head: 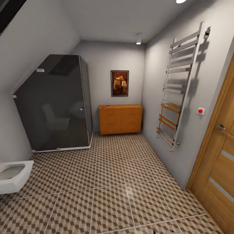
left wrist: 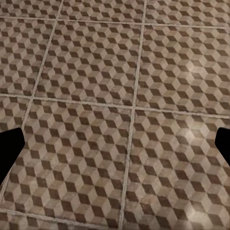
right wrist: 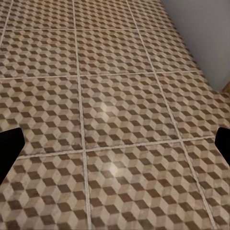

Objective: Take the four mousetraps from the cabinet in the bathroom and place them on the bathroom floor. Make sure all four end up on the same floor surface, and ensure that at least two of them are either under or directly next to the same bathroom sink.

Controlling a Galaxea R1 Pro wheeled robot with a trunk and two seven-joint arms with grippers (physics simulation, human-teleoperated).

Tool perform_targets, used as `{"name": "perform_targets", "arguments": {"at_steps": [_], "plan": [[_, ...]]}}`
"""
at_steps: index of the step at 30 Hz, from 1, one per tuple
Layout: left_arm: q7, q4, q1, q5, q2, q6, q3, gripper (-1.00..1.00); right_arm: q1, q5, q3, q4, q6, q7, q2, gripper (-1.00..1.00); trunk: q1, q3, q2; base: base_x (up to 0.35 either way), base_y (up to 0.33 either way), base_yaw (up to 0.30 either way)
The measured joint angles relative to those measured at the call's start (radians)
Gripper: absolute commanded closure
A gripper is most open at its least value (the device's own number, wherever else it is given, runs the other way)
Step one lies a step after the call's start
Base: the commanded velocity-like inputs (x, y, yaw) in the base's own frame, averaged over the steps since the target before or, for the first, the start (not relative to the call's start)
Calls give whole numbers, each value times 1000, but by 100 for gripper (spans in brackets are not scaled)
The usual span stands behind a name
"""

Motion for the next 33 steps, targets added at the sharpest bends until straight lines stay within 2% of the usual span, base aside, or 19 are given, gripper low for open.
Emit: {"name": "perform_targets", "arguments": {"at_steps": [16, 33], "plan": [[0, 1, 0, 0, 0, 0, 0, -100, 0, 0, 1, 0, 0, 0, 0, -100, 0, -24, 0, 0, 0, 0], [0, 0, 0, 0, 0, 0, 0, -100, 0, 0, 5, 0, 1, -5, 1, -100, 0, -26, 0, 0, 0, 0]]}}
